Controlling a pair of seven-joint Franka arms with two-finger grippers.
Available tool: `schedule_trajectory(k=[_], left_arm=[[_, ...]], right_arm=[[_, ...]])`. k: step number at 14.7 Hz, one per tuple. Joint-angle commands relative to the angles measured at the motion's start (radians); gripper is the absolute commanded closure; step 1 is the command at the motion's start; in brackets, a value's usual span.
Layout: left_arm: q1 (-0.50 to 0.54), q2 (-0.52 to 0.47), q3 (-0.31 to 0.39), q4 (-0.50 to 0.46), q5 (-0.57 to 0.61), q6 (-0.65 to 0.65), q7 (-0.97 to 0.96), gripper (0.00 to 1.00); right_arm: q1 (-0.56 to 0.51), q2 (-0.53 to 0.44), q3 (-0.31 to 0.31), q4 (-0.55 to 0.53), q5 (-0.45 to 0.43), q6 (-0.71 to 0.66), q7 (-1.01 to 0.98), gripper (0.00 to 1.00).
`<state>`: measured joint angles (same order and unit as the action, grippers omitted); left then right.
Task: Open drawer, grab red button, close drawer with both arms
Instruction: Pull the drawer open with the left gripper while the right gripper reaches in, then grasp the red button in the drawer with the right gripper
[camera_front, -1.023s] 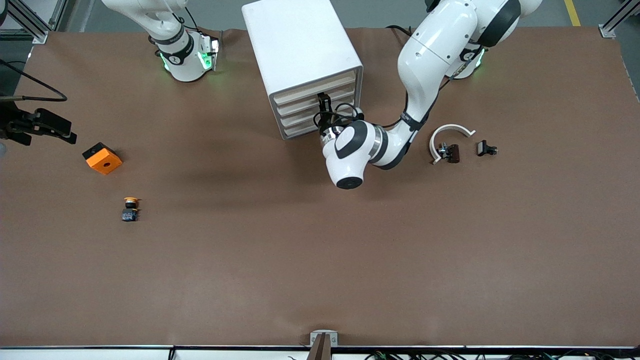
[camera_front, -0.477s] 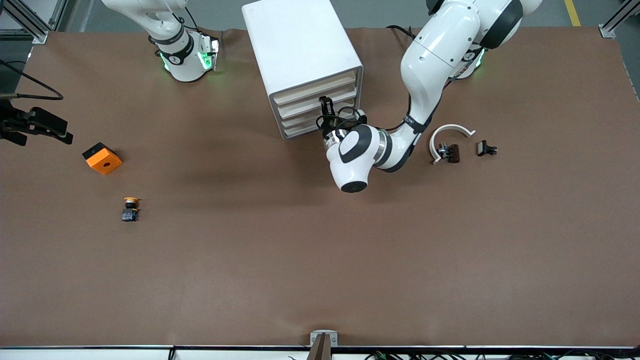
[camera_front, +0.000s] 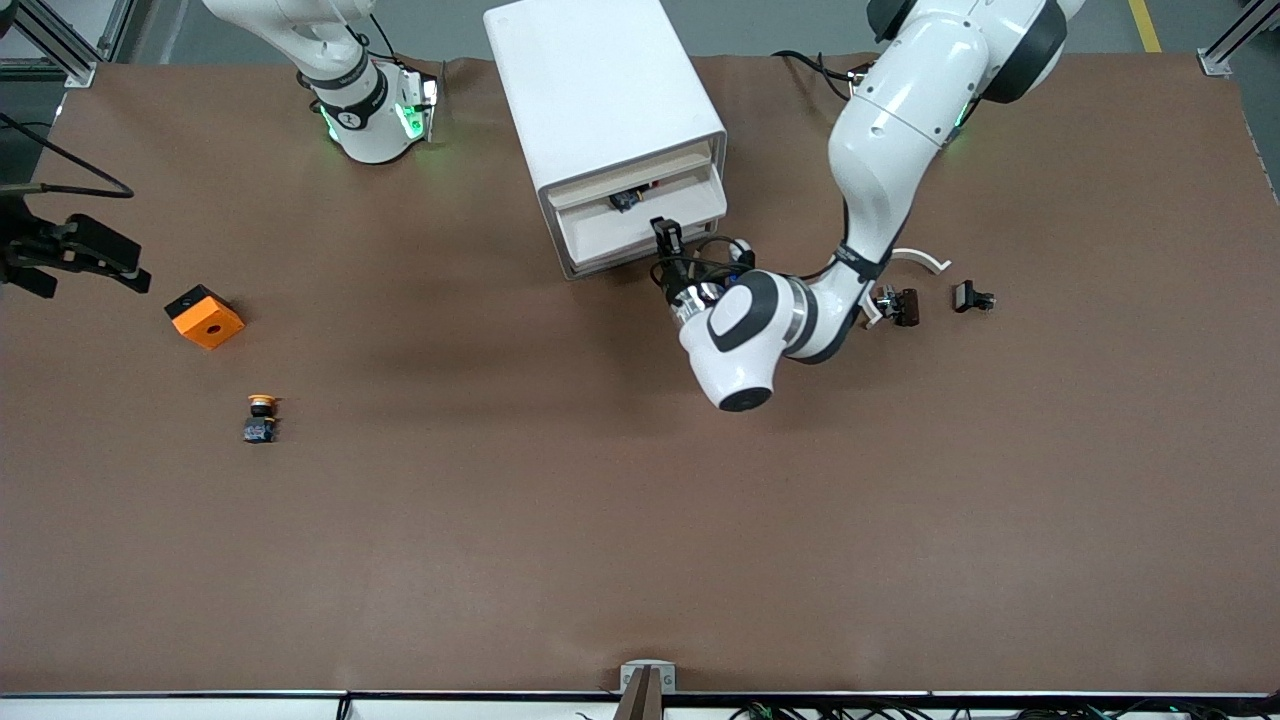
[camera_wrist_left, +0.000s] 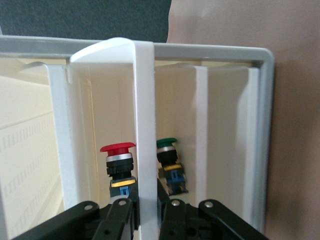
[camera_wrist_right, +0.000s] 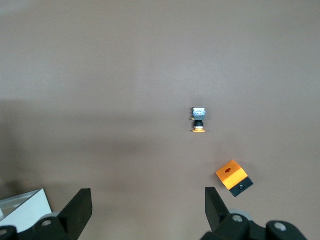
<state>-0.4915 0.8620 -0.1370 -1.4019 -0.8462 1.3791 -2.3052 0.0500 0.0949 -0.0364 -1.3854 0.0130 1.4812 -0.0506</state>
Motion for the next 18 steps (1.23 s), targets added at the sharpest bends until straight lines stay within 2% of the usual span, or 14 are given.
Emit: schedule_trajectory(k=[1,3,5,6,7,8,9,12,15,18], left_arm=[[0.048,-0.006,-0.001,0.034,-0.005,0.008,-0.019,1.0],[0.079,-0.006,-0.001,0.04,-0.002,0.011,-0.014,1.0],[0.094,-0.003,-0.001,0.058,-0.004,0.012,-0.011,1.0],[0.096,-0.001,-0.001,0.063,-0.004,0.015,-0.008,0.85],[0.096,-0.001,0.0,0.066,-0.004,0.02,-0.008,0.5],[0.096,-0.001,0.0,0.072,0.002,0.02,-0.008,0.06],[0.096,-0.004,0.004,0.073,0.009,0.02,-0.011,0.0],[0.097,-0.006,0.04,0.124,0.006,0.018,-0.014,0.0],[0.093,-0.024,0.126,0.146,0.01,0.011,-0.01,0.0],[0.096,-0.043,0.152,0.15,0.122,0.009,0.013,0.0]], right_arm=[[0.06,0.003,-0.002,0.017,-0.004,-0.007,0.002,0.0],[0.102,0.003,-0.002,0.017,-0.002,-0.012,0.064,0.0],[0.177,0.003,-0.002,0.016,-0.001,-0.015,0.27,0.0],[0.215,0.003,-0.002,0.014,-0.001,-0.031,0.373,0.0],[0.253,0.003,-0.002,0.014,-0.002,-0.063,0.479,0.0],[0.293,0.003,-0.002,0.014,-0.002,-0.071,0.583,0.0],[0.341,0.005,0.0,0.013,0.001,-0.071,0.714,0.0],[0.473,0.015,0.0,0.006,0.01,-0.065,0.95,0.0],[0.598,0.063,0.0,-0.001,0.012,-0.053,1.09,0.0],[0.707,0.088,0.0,-0.082,0.012,0.062,1.299,0.0]])
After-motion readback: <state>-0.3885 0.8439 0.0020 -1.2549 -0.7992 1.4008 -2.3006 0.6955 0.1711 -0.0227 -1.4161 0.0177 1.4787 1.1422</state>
